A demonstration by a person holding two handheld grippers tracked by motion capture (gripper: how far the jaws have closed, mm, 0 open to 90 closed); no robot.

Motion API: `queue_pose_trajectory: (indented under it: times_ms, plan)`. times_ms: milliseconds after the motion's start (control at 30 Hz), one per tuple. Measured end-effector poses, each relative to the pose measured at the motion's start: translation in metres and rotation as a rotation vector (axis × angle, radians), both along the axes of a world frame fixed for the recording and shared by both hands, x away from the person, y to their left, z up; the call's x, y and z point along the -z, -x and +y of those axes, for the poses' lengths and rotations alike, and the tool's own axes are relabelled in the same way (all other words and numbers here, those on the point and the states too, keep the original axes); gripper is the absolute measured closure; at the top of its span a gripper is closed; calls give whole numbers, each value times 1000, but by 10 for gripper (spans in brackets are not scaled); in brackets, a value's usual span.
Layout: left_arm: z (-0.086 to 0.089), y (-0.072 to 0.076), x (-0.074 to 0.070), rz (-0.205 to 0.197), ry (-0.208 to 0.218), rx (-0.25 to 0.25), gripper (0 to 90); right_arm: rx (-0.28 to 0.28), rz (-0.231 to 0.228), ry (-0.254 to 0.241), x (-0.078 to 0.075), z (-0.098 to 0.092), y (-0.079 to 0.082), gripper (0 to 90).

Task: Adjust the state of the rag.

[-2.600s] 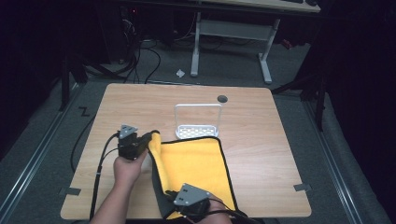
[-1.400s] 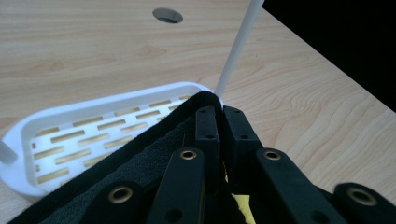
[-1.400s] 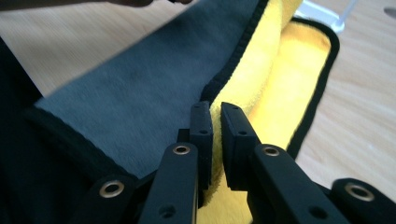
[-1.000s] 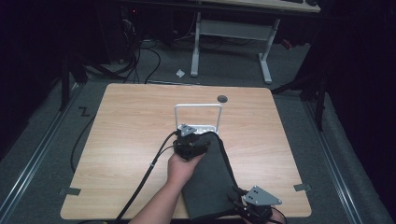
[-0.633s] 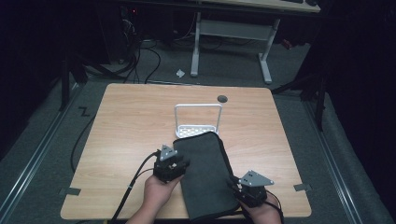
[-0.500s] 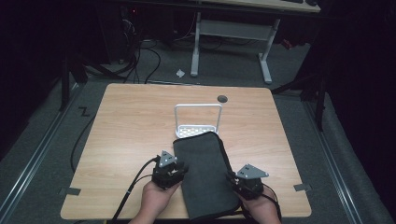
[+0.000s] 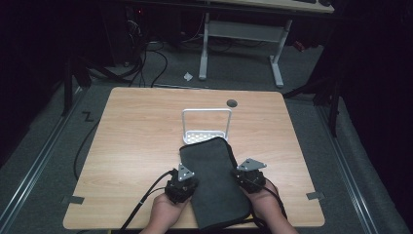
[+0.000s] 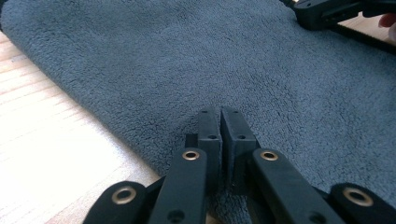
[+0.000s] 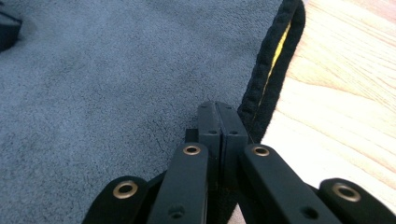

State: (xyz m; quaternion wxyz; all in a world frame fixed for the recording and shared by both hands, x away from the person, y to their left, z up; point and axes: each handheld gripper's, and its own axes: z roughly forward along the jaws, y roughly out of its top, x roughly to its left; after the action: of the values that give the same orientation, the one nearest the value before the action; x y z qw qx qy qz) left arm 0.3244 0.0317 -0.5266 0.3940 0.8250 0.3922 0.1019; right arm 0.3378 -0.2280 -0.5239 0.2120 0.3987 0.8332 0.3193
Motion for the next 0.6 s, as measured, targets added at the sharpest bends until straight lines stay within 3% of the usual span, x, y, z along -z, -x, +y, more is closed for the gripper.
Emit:
queue_pose_trajectory:
  times_ms: [200, 600]
  plan:
    - [7, -2, 1, -6, -7, 5, 882, 13, 4, -29, 2, -1, 3, 900]
    - [31, -14, 2, -22, -21, -23, 900, -53, 5, -45, 3, 17, 23, 900]
